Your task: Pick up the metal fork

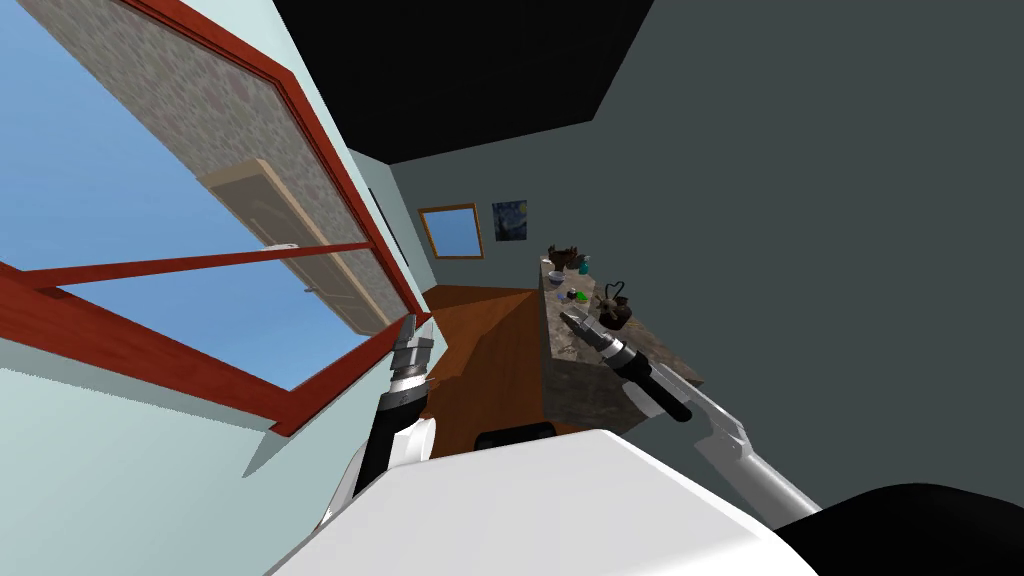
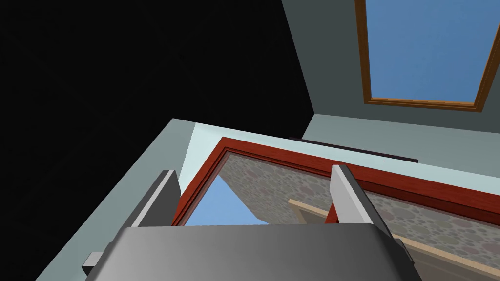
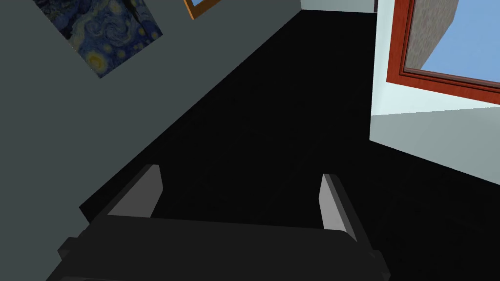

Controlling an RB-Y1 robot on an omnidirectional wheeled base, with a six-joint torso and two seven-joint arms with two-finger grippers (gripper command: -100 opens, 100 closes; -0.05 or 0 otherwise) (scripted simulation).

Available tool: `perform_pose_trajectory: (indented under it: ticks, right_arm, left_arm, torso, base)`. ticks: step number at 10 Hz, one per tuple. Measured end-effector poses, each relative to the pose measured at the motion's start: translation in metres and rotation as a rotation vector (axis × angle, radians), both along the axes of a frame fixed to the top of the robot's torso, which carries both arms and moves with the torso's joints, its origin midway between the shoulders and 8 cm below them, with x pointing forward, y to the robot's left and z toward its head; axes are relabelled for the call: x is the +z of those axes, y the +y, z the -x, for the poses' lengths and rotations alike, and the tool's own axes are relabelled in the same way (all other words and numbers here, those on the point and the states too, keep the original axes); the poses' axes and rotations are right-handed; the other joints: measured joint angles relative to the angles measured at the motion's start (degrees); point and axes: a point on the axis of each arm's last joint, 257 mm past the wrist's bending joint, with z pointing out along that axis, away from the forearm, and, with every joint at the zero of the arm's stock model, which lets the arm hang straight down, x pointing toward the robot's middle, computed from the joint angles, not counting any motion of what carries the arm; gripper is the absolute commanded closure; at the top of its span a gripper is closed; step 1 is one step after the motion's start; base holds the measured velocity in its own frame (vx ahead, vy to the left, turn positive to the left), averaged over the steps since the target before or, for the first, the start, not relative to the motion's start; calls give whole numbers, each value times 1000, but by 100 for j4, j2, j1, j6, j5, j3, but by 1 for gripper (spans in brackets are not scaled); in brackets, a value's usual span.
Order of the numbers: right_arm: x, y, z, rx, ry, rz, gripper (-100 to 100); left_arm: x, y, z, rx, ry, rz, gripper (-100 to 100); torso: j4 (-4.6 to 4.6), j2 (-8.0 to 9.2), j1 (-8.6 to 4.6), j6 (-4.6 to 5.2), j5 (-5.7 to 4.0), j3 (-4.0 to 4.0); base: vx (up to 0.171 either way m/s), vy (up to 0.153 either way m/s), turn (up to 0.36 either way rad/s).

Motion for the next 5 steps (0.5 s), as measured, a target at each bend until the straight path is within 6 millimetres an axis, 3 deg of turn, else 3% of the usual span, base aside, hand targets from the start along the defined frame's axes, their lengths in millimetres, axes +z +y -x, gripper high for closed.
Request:
perform_pose_trajectory:
  ticks: [5]
  right_arm:
    - [-40,-10,-6,23,53,193,-100]
  left_arm:
    - [0,0,0,0,0,0,0]
  torso:
    - [-1,-4,-4,4,1,-3]
  base:
    - [28,92,95]
